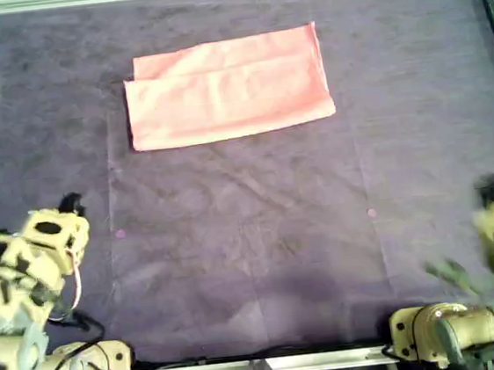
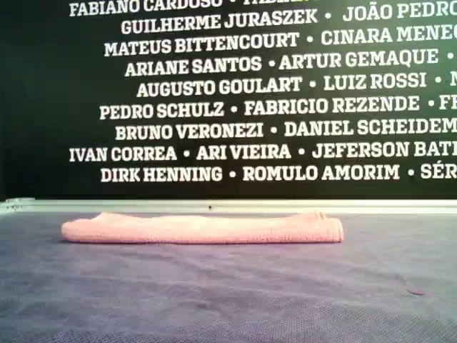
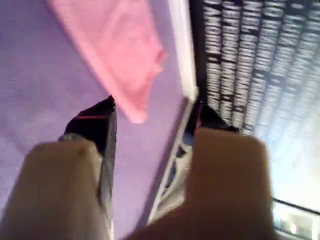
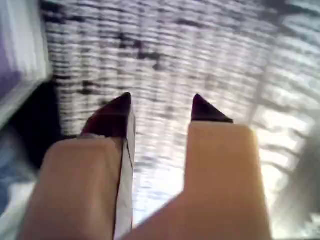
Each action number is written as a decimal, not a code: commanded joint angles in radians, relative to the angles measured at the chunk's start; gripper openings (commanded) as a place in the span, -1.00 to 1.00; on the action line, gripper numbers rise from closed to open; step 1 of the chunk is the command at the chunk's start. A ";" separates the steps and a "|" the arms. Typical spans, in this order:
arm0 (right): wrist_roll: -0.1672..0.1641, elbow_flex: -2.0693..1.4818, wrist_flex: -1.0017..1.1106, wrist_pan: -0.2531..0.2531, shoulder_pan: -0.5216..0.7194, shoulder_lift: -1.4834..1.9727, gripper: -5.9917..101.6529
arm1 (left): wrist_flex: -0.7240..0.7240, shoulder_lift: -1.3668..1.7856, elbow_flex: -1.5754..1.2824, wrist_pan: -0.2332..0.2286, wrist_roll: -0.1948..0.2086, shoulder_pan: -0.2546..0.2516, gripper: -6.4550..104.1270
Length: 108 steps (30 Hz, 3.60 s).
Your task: Fold a cloth
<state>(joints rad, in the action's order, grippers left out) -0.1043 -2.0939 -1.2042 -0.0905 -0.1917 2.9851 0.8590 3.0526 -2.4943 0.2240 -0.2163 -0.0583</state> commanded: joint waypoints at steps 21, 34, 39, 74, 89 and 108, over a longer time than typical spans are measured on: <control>0.017 -0.756 0.729 0.031 -0.041 0.025 -0.02 | -0.144 0.015 -0.314 0.000 -0.009 0.026 0.18; 0.011 -0.698 0.801 0.035 -0.077 -0.215 -0.01 | -0.476 -0.391 -0.270 0.014 0.009 0.012 0.18; 0.017 -0.561 1.035 0.035 -0.086 -0.578 -0.01 | -0.532 -0.764 -0.067 0.015 0.008 0.011 0.18; 0.017 0.345 1.160 0.018 -0.137 -1.779 0.40 | -0.535 -1.700 0.845 -0.002 -0.008 -0.124 0.18; 0.015 0.540 1.141 0.018 -0.132 -1.907 0.39 | -0.537 -1.776 0.936 -0.002 0.000 -0.124 0.18; 0.015 0.953 0.773 0.035 -0.138 -2.102 0.39 | -0.537 -1.960 1.085 -0.002 0.002 -0.124 0.18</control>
<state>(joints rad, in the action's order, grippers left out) -0.0905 -1.2149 -0.4111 -0.0598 -0.3237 0.8575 0.3421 1.0922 -1.4849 0.2255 -0.2209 -0.1595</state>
